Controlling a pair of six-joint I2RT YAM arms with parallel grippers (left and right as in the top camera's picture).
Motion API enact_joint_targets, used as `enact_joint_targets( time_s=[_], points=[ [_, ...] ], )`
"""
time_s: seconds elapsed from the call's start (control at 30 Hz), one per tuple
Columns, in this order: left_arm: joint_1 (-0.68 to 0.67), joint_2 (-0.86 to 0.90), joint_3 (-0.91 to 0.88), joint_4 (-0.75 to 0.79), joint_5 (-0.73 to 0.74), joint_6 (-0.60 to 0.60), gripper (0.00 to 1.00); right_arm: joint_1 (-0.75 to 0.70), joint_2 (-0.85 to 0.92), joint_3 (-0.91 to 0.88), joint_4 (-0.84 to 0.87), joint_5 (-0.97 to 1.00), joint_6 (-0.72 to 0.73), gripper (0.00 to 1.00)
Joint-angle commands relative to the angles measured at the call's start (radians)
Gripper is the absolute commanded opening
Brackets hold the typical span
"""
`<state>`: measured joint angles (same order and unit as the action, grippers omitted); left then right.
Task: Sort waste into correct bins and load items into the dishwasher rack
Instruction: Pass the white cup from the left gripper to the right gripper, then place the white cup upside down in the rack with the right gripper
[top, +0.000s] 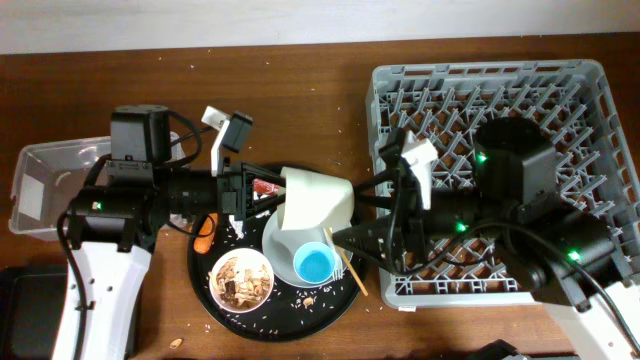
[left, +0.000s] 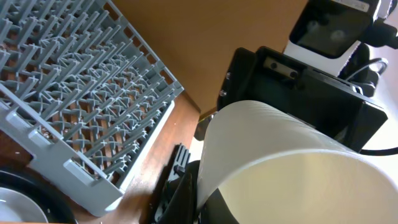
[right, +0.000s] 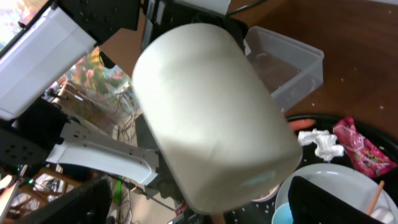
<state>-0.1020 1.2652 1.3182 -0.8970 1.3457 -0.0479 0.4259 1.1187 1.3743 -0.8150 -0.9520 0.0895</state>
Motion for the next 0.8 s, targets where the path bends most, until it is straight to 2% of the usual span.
enact_joint_targets(
  time_s=[0.0,0.17,0.2,0.23,0.3,0.37,0.5,0.53,0.57,0.63,0.67,0.7,0.77],
  points=[
    [-0.002,-0.002,0.003,0.002,0.050,0.019,0.00,0.047,0.017,0.010,0.020,-0.017,-0.005,0.82],
    [-0.003,-0.002,0.003,0.003,0.054,0.019,0.00,0.090,0.043,0.010,0.097,0.003,-0.007,0.70],
    [-0.003,-0.002,0.003,0.003,0.054,0.019,0.00,0.090,0.042,0.010,0.119,0.003,-0.008,0.74],
    [-0.003,-0.002,0.003,0.003,0.054,0.019,0.00,0.090,0.042,0.010,0.160,0.002,-0.007,0.83],
    [-0.003,-0.002,0.003,0.003,0.054,0.019,0.00,0.090,0.042,0.010,0.177,0.002,-0.007,0.80],
    [-0.003,-0.002,0.003,0.004,0.054,0.019,0.00,0.090,0.040,0.011,0.169,-0.019,-0.004,0.70],
    [-0.003,-0.002,0.003,0.008,0.053,0.019,0.00,0.089,0.029,0.011,0.135,-0.017,-0.004,0.58],
    [-0.002,-0.002,0.003,0.011,0.053,0.019,0.17,0.089,0.009,0.011,0.130,0.023,-0.004,0.54],
    [-0.002,-0.002,0.003,0.016,0.053,0.019,0.22,0.089,-0.007,0.011,0.122,0.057,-0.004,0.54],
    [-0.002,-0.002,0.003,0.027,0.053,0.019,0.59,0.089,-0.057,0.012,0.075,0.198,0.018,0.53],
    [-0.002,-0.002,0.003,0.028,0.050,0.019,0.70,0.088,-0.091,0.012,0.042,0.294,0.053,0.52],
    [-0.002,-0.002,0.003,0.030,0.044,0.019,0.98,0.068,-0.116,0.013,0.006,0.369,0.099,0.51],
    [-0.002,-0.002,0.003,0.030,0.041,0.019,0.99,-0.034,-0.170,0.029,-0.137,0.540,0.177,0.52]
  ],
)
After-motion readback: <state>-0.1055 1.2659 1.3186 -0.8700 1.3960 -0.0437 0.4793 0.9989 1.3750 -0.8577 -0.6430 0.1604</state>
